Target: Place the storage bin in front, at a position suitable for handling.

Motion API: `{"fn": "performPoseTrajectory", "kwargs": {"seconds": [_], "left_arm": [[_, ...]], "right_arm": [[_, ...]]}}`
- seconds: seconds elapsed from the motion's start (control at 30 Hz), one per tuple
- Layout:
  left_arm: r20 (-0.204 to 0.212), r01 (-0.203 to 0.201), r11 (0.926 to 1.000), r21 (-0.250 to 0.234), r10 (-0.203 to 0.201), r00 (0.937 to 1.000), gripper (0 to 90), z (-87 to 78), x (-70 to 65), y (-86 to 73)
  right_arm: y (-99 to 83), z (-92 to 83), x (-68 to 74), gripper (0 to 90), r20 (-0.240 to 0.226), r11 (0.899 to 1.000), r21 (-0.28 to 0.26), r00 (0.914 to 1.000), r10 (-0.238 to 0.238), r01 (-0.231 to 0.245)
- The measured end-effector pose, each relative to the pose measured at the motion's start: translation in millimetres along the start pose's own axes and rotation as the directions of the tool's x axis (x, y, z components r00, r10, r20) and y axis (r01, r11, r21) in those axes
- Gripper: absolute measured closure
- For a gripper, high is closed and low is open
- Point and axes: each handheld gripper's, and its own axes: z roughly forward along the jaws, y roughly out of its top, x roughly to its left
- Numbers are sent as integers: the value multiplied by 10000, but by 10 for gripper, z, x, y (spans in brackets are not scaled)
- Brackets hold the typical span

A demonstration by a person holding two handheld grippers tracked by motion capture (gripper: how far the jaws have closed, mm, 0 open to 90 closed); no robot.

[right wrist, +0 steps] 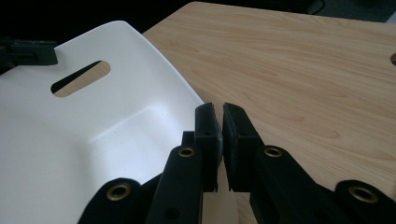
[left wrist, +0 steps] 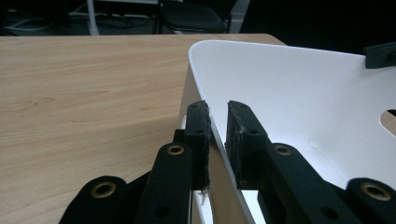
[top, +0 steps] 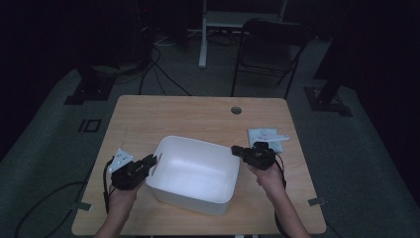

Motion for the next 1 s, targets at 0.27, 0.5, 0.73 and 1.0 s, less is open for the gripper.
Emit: {"fn": "performPoseTrajectory", "kwargs": {"seconds": [0.27,0.5,0.73,1.0], "left_arm": [[-259,-9,9999,-103,6,9997,781,-72,-84,-55],[-302,70,9998,-207,-76,9995,761,-126,-146,-100],[104,103,9995,-305,-99,9999,699,-118,-69,-48],[738,90,9999,-108,-82,9972,606,-35,97,87]], "right_arm": [[71,75,-72,849,-234,9999,106,9997,-73,75],[91,105,-106,846,-381,9999,72,9992,-79,81],[92,59,-101,810,-530,9999,-125,9986,9,-16],[64,-155,-7,542,-21,9978,-658,10000,-66,64]]}}
